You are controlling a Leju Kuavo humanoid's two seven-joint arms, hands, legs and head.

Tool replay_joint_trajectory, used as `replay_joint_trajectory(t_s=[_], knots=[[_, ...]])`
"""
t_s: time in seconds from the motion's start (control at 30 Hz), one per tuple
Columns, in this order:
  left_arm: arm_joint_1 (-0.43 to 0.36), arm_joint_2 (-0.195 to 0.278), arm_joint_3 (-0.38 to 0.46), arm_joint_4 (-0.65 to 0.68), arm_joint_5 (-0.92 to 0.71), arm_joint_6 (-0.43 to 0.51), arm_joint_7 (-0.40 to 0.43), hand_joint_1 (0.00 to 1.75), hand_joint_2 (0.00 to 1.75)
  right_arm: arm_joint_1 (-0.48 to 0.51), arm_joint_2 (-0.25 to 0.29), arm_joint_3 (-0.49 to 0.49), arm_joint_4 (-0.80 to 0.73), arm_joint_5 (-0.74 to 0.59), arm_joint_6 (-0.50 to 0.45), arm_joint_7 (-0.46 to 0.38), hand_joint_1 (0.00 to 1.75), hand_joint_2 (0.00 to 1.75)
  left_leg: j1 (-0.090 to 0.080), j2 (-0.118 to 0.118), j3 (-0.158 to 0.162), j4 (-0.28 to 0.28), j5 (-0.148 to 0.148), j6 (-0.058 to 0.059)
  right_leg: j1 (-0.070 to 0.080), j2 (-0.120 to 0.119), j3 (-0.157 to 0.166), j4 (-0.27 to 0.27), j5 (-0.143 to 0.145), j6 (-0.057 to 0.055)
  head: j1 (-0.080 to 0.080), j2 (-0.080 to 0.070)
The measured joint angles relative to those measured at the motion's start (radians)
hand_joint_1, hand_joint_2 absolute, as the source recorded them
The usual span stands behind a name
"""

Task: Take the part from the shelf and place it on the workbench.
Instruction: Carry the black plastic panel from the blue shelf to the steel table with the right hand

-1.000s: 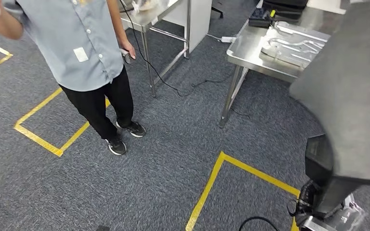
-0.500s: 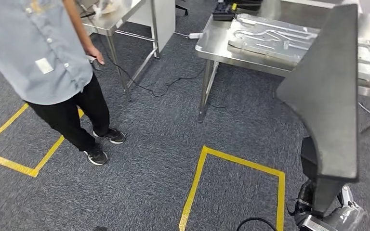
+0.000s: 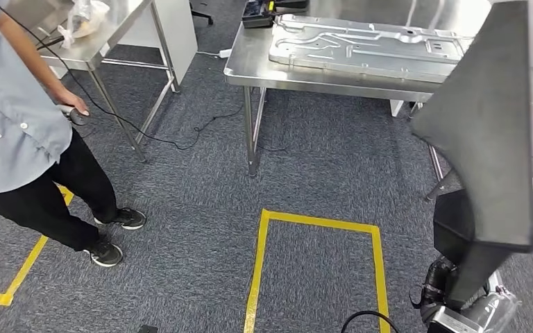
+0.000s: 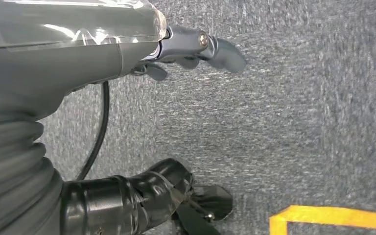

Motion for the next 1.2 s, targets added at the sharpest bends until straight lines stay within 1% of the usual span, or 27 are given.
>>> replay_joint_trajectory(t_s=[0.07, 0.1, 0.13, 0.2, 0.23, 0.27, 0.3, 0.33, 0.37, 0.43, 0.47, 0.5, 0.57, 0.6, 0.63, 0.7, 0.77, 0.8, 0.83, 0.87, 0.9, 0.97, 1.0, 1.03, 1.1, 1.17, 1.2], knots=[[-0.004, -0.001, 0.0, 0.0, 0.0, 0.0, 0.001, 0.0, 1.75, 0.002, -0.001, 0.001, 0.0, 0.001, 0.0, 0.002, 1.71, 1.75, -0.002, 0.015, 0.005, -0.008, 0.002, 0.011, -0.002, 0.015, -0.005, -0.001, 0.003, 0.014, 0.0, 0.0], [-0.005, -0.001, 0.0, 0.0, 0.0, 0.0, 0.001, 0.0, 1.75, 0.003, -0.001, 0.001, 0.0, 0.001, 0.0, 0.003, 1.71, 1.75, 0.0, 0.026, 0.008, -0.013, 0.006, 0.017, -0.002, 0.003, -0.008, 0.004, 0.0, 0.019, 0.0, 0.0], [-0.004, -0.002, 0.001, 0.0, 0.0, 0.0, 0.002, 0.0, 1.75, 0.003, -0.002, 0.001, 0.0, 0.001, 0.0, 0.003, 1.71, 1.75, 0.002, 0.038, 0.011, -0.019, 0.01, 0.025, -0.001, -0.02, -0.018, 0.025, -0.014, 0.024, 0.001, 0.0], [-0.003, -0.002, 0.001, 0.0, 0.0, 0.0, 0.002, 0.0, 1.75, 0.0, -0.005, 0.001, 0.0, 0.001, 0.0, 0.003, 1.71, 1.75, 0.003, 0.063, 0.014, -0.025, 0.013, 0.034, -0.001, -0.077, -0.066, 0.123, -0.069, 0.034, 0.003, 0.0], [-0.001, -0.002, 0.001, 0.0, 0.0, 0.0, 0.002, 0.0, 1.75, -0.001, -0.006, 0.001, 0.0, 0.001, 0.0, 0.003, 1.71, 1.75, 0.002, 0.076, 0.013, -0.025, 0.012, 0.036, -0.003, -0.091, -0.098, 0.189, -0.099, 0.039, 0.003, 0.0], [0.001, -0.002, 0.002, 0.0, 0.0, 0.0, 0.002, 0.0, 1.75, -0.001, -0.008, 0.001, 0.001, 0.001, 0.0, 0.004, 1.71, 1.75, 0.001, 0.09, 0.014, -0.025, 0.01, 0.036, -0.005, -0.097, -0.124, 0.239, -0.115, 0.042, 0.003, 0.0], [0.001, -0.002, 0.002, 0.0, 0.0, 0.0, 0.002, 0.0, 1.75, 0.0, -0.008, 0.001, 0.001, 0.001, 0.0, 0.004, 1.71, 1.75, 0.001, 0.103, 0.015, -0.024, 0.008, 0.035, -0.007, -0.1, -0.135, 0.259, -0.113, 0.045, 0.003, 0.0], [0.001, -0.002, 0.002, 0.0, 0.0, 0.0, 0.002, 0.0, 1.75, 0.0, -0.009, 0.001, 0.002, 0.001, 0.0, 0.005, 1.71, 1.75, 0.001, 0.116, 0.017, -0.024, 0.005, 0.033, -0.008, -0.104, -0.125, 0.238, -0.091, 0.045, 0.003, 0.0], [0.001, -0.002, 0.002, 0.0, 0.0, 0.0, 0.002, 0.0, 1.75, 0.0, -0.01, 0.001, 0.002, 0.001, 0.0, 0.005, 1.71, 1.75, 0.001, 0.128, 0.021, -0.023, 0.001, 0.031, -0.009, -0.114, -0.094, 0.181, -0.057, 0.044, 0.003, 0.0], [0.0, -0.003, 0.002, 0.0, 0.0, 0.0, 0.002, 0.0, 1.75, -0.001, -0.01, 0.001, 0.002, 0.001, 0.0, 0.005, 1.71, 1.75, -0.002, 0.148, 0.031, -0.022, -0.008, 0.023, -0.003, -0.154, -0.026, 0.049, -0.006, 0.035, 0.003, 0.0], [-0.001, -0.003, 0.002, 0.0, 0.0, 0.0, 0.002, 0.0, 1.75, -0.001, -0.01, 0.001, 0.002, 0.001, 0.0, 0.005, 1.71, 1.75, -0.004, 0.157, 0.034, -0.022, -0.011, 0.018, 0.002, -0.167, -0.007, 0.011, 0.003, 0.028, 0.003, 0.0], [-0.002, -0.003, 0.002, 0.0, 0.0, 0.0, 0.002, 0.0, 1.75, -0.001, -0.01, 0.001, 0.002, 0.001, 0.0, 0.005, 1.71, 1.75, -0.007, 0.165, 0.037, -0.022, -0.014, 0.012, 0.006, -0.172, -0.002, -0.003, 0.002, 0.021, 0.003, 0.0], [-0.005, -0.003, 0.002, 0.0, 0.0, 0.0, 0.002, 0.0, 1.75, 0.0, -0.011, 0.001, 0.002, 0.001, 0.0, 0.005, 1.71, 1.75, -0.008, 0.18, 0.044, -0.025, -0.019, 0.001, 0.007, -0.149, -0.004, -0.006, 0.004, 0.009, 0.002, 0.0], [-0.006, -0.003, 0.002, 0.0, 0.0, 0.0, 0.002, 0.0, 1.75, 0.001, -0.011, 0.001, 0.002, 0.001, 0.0, 0.005, 1.71, 1.75, -0.007, 0.17, 0.045, -0.019, -0.026, -0.004, 0.005, -0.138, -0.003, -0.01, 0.006, 0.003, 0.002, 0.0], [-0.007, -0.003, 0.002, 0.0, 0.0, 0.0, 0.002, 0.0, 1.75, 0.0, -0.011, 0.002, 0.001, 0.001, 0.0, 0.005, 1.71, 1.75, -0.005, 0.151, 0.038, 0.002, -0.043, -0.009, 0.002, -0.128, -0.001, -0.015, 0.009, -0.003, 0.002, 0.0], [-0.006, -0.002, 0.002, 0.0, 0.0, 0.0, 0.002, 0.0, 1.75, -0.001, -0.011, 0.003, 0.001, 0.002, 0.0, 0.005, 1.71, 1.75, -0.002, 0.099, -0.008, 0.105, -0.1, -0.015, -0.001, -0.109, 0.002, -0.02, 0.012, -0.013, 0.002, 0.0], [-0.003, -0.002, 0.002, 0.0, 0.0, 0.001, 0.002, 0.0, 1.75, -0.002, -0.011, 0.005, 0.002, 0.003, 0.0, 0.006, 1.71, 1.75, -0.001, 0.079, -0.067, 0.222, -0.15, -0.017, 0.0, -0.089, 0.001, -0.018, 0.011, -0.017, 0.002, 0.0], [-0.001, -0.002, 0.002, 0.0, 0.0, 0.001, 0.003, 0.0, 1.75, -0.001, -0.011, 0.005, 0.002, 0.003, 0.0, 0.006, 1.71, 1.75, -0.001, 0.077, -0.086, 0.257, -0.155, -0.017, 0.001, -0.079, 0.001, -0.017, 0.011, -0.017, 0.002, 0.0], [0.001, -0.002, 0.002, 0.0, 0.0, 0.001, 0.003, 0.0, 1.75, -0.001, -0.011, 0.005, 0.002, 0.003, 0.0, 0.007, 1.71, 1.75, -0.001, 0.076, -0.093, 0.261, -0.143, -0.017, 0.001, -0.067, 0.001, -0.016, 0.011, -0.017, 0.002, 0.0], [0.002, -0.002, 0.002, 0.0, 0.0, 0.001, 0.004, 0.0, 1.75, -0.001, -0.011, 0.005, 0.002, 0.004, 0.0, 0.007, 1.71, 1.75, -0.001, 0.074, -0.087, 0.238, -0.116, -0.016, 0.001, -0.054, 0.002, -0.014, 0.01, -0.017, 0.002, 0.0], [0.002, -0.002, 0.002, 0.0, 0.0, 0.002, 0.004, 0.0, 1.75, -0.001, -0.011, 0.006, 0.002, 0.004, 0.0, 0.007, 1.71, 1.75, -0.001, 0.065, -0.069, 0.187, -0.076, -0.013, 0.001, -0.039, 0.003, -0.012, 0.009, -0.016, 0.002, 0.0], [0.003, 0.0, 0.002, 0.0, 0.0, 0.003, 0.005, 0.0, 1.75, -0.002, -0.011, 0.007, 0.002, 0.005, 0.0, 0.008, 1.71, 1.75, 0.001, 0.026, -0.022, 0.059, -0.012, -0.004, 0.002, -0.017, 0.002, -0.006, 0.006, -0.01, 0.002, 0.0], [0.001, 0.0, 0.002, 0.0, 0.0, 0.004, 0.004, 0.0, 1.75, -0.002, -0.011, 0.008, 0.002, 0.005, 0.0, 0.008, 1.71, 1.75, 0.0, 0.008, -0.008, 0.017, 0.002, 0.0, 0.001, -0.008, 0.0, -0.003, 0.005, -0.005, 0.002, 0.0], [-0.001, 0.001, 0.002, 0.0, 0.0, 0.004, 0.004, 0.0, 1.75, -0.002, -0.011, 0.008, 0.002, 0.004, 0.001, 0.009, 1.71, 1.75, -0.002, -0.002, -0.003, -0.001, 0.002, 0.005, 0.0, -0.001, -0.004, -0.002, 0.004, 0.002, 0.002, 0.0], [-0.007, 0.0, 0.002, 0.0, 0.0, 0.004, 0.001, 0.0, 1.75, -0.001, -0.014, 0.012, 0.002, 0.003, 0.001, 0.009, 1.71, 1.75, -0.004, 0.005, 0.001, -0.009, 0.004, 0.015, -0.003, 0.01, -0.007, -0.002, 0.006, 0.016, 0.002, 0.0], [-0.006, 0.0, 0.002, 0.0, -0.001, 0.003, -0.002, 0.0, 1.75, -0.003, -0.019, 0.023, 0.003, 0.011, 0.001, 0.014, 1.71, 1.75, 0.001, 0.02, 0.009, -0.021, 0.012, 0.029, -0.001, -0.024, -0.019, 0.026, -0.014, 0.027, 0.003, 0.0], [-0.005, -0.001, 0.003, 0.0, -0.001, 0.002, -0.004, 0.0, 1.75, -0.007, -0.023, 0.03, 0.005, 0.017, 0.0, 0.018, 1.71, 1.75, 0.003, 0.028, 0.011, -0.026, 0.016, 0.034, -0.001, -0.05, -0.037, 0.066, -0.039, 0.031, 0.004, 0.0]])
